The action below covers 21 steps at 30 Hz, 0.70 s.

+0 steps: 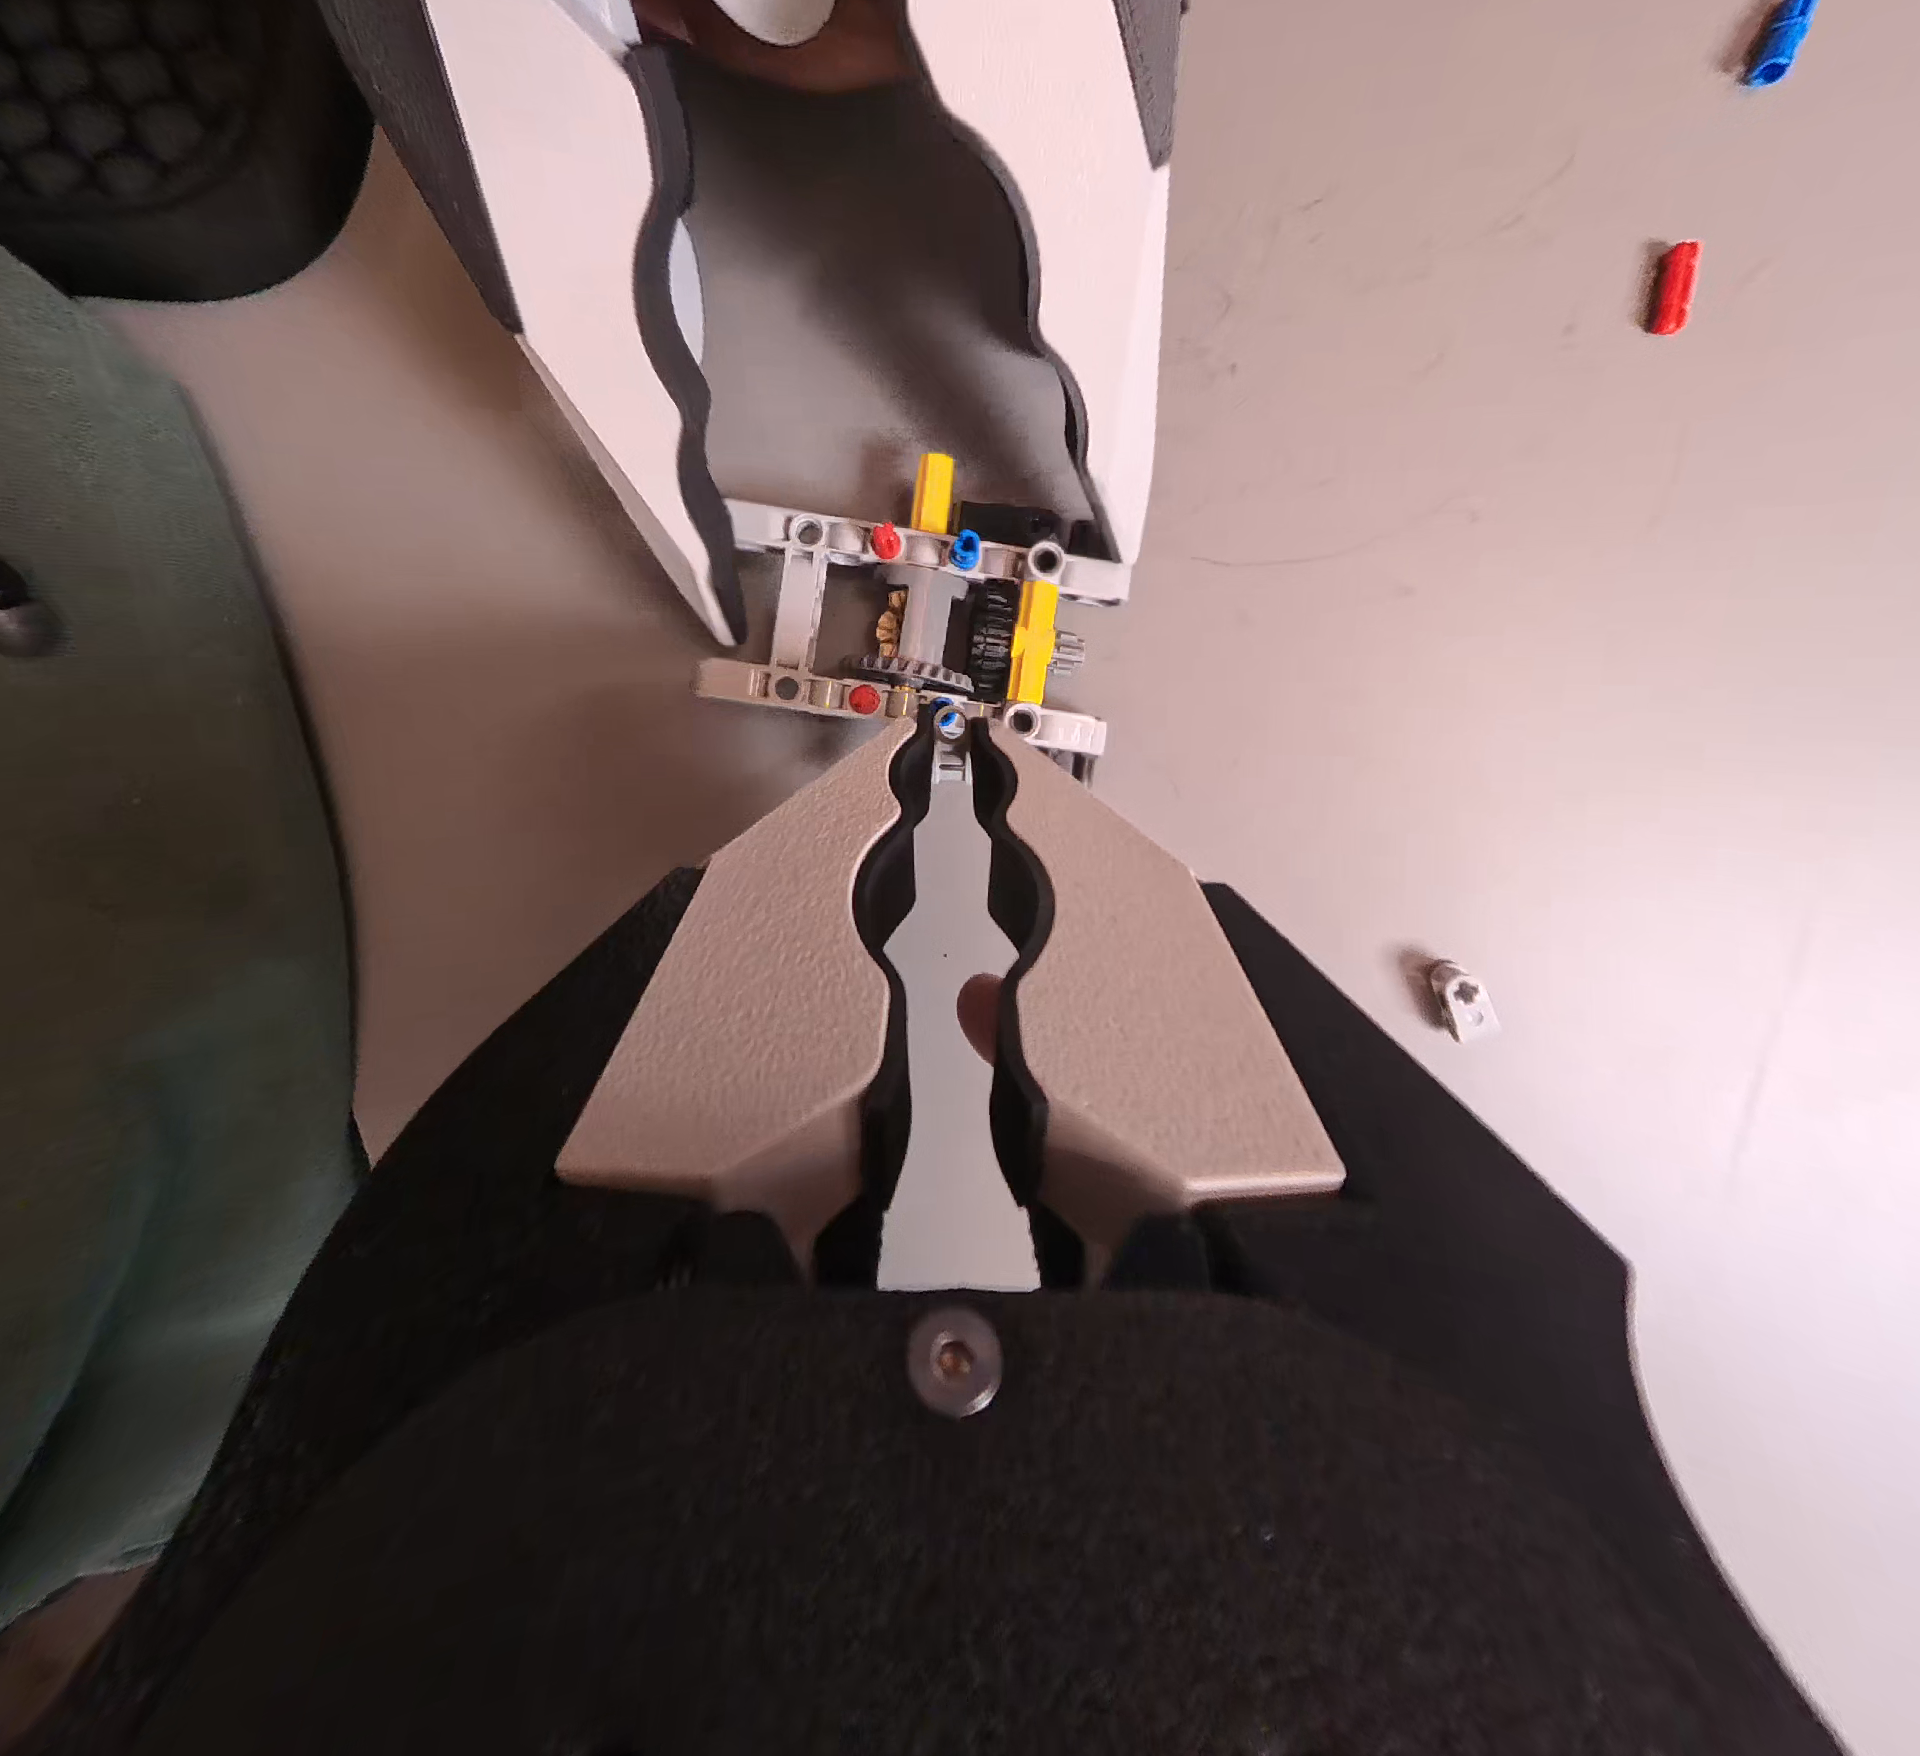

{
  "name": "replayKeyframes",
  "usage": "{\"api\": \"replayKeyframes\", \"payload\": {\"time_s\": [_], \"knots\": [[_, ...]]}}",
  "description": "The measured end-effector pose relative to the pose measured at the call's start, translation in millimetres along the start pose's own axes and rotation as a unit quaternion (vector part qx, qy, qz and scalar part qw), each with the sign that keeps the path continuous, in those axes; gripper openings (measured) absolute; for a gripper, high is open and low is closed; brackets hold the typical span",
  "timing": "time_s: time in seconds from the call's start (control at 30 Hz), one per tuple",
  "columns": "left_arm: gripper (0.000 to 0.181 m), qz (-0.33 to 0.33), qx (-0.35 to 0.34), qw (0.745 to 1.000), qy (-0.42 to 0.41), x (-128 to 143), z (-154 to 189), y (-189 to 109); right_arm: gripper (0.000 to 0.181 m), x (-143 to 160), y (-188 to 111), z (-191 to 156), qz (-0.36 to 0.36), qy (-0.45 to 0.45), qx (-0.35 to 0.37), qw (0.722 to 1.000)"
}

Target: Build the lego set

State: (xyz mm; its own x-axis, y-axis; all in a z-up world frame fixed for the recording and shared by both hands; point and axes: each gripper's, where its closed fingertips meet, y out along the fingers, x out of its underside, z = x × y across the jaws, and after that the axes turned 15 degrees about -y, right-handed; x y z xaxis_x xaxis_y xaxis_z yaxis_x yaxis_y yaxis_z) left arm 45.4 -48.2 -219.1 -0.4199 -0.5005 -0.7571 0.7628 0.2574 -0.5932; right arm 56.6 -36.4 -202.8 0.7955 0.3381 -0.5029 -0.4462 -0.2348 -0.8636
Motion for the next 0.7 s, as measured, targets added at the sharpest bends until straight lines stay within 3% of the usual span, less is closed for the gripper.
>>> {"api": "replayKeyframes", "payload": {"time_s": [0.13, 0.7], "knots": [[0.068, -0.011, -0.018, 1.0, 0.013, 2.9, -1.8, 3.0, 0.005, -2.1, 0.8, -0.4, -0.004, 0.002, -0.006, 1.0], [0.065, -0.006, -0.05, 0.999, 0.017, -1.1, -1.6, 8.6, 0.006, 3.4, -0.4, -2.6, -0.05, 0.043, -0.031, 0.997]]}}
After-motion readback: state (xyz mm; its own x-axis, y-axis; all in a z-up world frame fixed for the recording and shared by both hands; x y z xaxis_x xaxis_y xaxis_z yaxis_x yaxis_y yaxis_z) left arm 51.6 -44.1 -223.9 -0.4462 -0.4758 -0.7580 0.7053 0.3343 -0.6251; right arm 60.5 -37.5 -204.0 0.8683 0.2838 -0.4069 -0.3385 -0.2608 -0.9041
